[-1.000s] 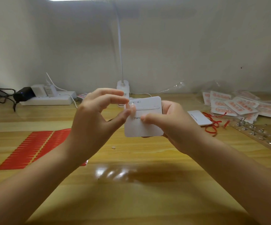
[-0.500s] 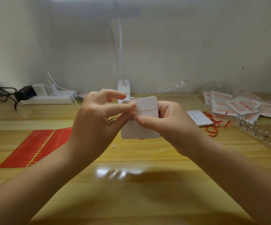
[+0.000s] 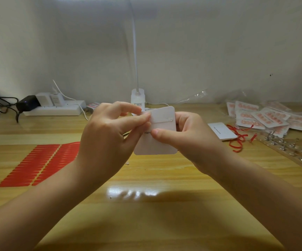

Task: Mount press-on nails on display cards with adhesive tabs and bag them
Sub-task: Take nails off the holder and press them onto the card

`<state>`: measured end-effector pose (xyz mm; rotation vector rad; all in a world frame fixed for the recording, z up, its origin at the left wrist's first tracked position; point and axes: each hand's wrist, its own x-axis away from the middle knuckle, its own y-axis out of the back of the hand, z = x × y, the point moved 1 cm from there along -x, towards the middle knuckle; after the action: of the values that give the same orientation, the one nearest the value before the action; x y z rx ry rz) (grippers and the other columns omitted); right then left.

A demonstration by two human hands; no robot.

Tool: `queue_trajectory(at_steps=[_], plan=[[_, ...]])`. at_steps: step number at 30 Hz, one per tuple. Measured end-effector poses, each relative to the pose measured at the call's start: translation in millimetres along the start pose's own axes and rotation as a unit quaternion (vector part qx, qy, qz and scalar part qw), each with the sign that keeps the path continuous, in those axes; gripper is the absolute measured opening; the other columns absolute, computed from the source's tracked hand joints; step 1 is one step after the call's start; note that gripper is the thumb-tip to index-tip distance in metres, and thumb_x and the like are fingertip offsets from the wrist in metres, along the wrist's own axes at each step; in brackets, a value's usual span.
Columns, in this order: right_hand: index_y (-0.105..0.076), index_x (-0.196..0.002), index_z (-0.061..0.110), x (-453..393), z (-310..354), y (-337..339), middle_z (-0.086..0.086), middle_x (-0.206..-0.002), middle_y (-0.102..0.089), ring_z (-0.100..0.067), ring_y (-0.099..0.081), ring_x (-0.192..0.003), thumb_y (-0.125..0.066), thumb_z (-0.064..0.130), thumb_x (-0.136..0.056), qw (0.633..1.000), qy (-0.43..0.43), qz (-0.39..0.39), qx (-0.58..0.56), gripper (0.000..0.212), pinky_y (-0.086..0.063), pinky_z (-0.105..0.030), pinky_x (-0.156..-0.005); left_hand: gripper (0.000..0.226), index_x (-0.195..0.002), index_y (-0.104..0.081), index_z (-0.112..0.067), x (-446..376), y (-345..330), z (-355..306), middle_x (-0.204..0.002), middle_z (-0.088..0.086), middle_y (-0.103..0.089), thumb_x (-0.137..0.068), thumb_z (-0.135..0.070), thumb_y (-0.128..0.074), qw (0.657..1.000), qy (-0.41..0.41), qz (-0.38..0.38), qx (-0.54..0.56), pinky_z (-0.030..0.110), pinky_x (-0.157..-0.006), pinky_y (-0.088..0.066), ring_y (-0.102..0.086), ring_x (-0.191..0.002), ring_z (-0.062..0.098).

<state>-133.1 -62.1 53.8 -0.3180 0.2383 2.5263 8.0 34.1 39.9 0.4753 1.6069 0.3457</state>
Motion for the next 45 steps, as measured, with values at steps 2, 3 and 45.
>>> queue_trajectory(at_steps=[2,3,45], plan=[[-0.070,-0.094,0.023,0,0,0,-0.002,-0.089,-0.073,-0.008,-0.069,-0.079,-0.062,-0.002,-0.088,1.000,0.007,0.001,-0.006,0.027,-0.055,-0.018,-0.068,0.013,-0.097,-0.078,-0.015,1,-1,0,-0.099,0.007,-0.071,-0.087,-0.020,-0.072,1.000,-0.016,-0.006,-0.009,0.044,-0.073,-0.049,-0.061,-0.079,0.031],[-0.070,-0.094,0.024,0,0,0,-0.001,-0.087,-0.073,-0.008,-0.069,-0.079,-0.063,-0.001,-0.088,1.000,0.008,0.001,-0.006,0.027,-0.055,-0.018,-0.068,0.012,-0.096,-0.079,-0.014,1,-1,1,-0.098,0.007,-0.071,-0.087,-0.019,-0.072,1.000,-0.025,-0.009,-0.015,0.045,-0.073,-0.050,-0.062,-0.079,0.031],[-0.076,-0.084,0.021,-3,-43,6,-0.005,-0.081,-0.074,-0.023,-0.071,-0.078,-0.063,0.033,-0.081,0.996,-0.014,-0.075,-0.051,0.018,-0.057,-0.036,-0.066,0.036,-0.101,-0.069,-0.014,9,-19,1,-0.089,0.009,-0.076,-0.067,-0.023,-0.074,0.755,0.431,0.095,0.485,0.026,-0.065,-0.058,-0.073,-0.082,0.019]])
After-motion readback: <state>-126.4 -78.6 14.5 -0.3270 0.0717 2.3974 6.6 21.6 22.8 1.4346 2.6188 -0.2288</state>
